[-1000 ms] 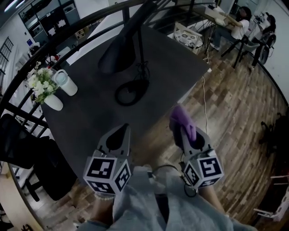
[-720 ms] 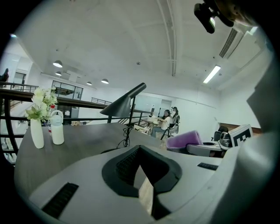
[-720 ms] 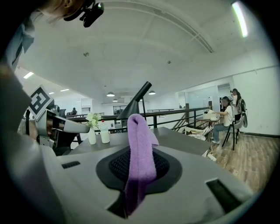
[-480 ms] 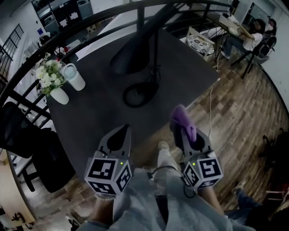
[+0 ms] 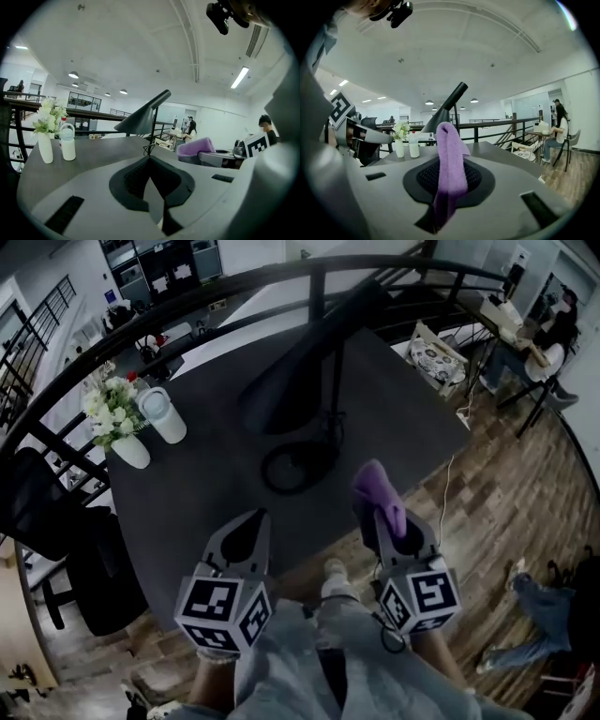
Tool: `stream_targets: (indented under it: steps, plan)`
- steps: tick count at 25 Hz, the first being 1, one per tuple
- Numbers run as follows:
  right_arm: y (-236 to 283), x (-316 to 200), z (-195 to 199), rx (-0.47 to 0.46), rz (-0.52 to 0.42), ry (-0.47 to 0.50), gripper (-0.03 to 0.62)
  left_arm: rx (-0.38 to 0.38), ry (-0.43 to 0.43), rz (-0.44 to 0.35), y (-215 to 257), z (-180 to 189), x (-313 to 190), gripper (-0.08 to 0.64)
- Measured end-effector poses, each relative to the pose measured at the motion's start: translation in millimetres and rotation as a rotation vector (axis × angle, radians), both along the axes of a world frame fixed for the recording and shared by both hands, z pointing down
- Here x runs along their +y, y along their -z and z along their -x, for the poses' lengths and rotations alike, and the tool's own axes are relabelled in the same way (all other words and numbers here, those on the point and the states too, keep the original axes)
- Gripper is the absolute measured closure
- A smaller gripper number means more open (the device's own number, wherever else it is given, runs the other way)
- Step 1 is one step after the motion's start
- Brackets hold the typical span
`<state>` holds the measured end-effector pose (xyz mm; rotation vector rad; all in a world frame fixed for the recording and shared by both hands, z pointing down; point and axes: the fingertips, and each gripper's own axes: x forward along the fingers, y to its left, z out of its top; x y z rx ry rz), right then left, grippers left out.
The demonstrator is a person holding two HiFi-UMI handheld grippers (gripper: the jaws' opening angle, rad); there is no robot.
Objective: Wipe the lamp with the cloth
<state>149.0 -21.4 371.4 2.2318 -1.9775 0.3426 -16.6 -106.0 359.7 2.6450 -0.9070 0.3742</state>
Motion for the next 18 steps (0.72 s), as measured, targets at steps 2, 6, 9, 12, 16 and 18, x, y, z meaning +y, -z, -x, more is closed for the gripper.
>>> stream_targets:
  steps: [2, 6, 9, 12, 16, 18]
  plan:
    - [5.9, -11.9, -10.9, 0.016, -0.002, 0.029, 0.535, 0.008, 0.038, -0.005, 4.4, -5.5, -9.7, 0.546]
    - [17.3, -33.2, -29.7, 0.034, -0.015, 0.064, 0.536, 0.020, 0.100, -0.008, 9.4, -10.5, -23.8, 0.546]
    - [28.2, -51.8, -41.4, 0.048, -0.034, 0.092, 0.535, 0.024, 0.141, -0.009, 12.6, -14.0, -32.5, 0.546]
    - [43.9, -71.7, -53.3, 0.064, -0.069, 0.123, 0.535, 0.023, 0.180, -0.015, 16.4, -19.0, -39.0, 0.546]
    - [70.1, -94.4, -72.5, 0.092, -0.131, 0.142, 0.535, 0.023, 0.221, -0.030, 22.7, -26.5, -43.4, 0.546]
    - [83.3, -104.7, -81.2, 0.106, -0.163, 0.147, 0.535, 0.023, 0.241, -0.035, 24.6, -28.7, -44.1, 0.546]
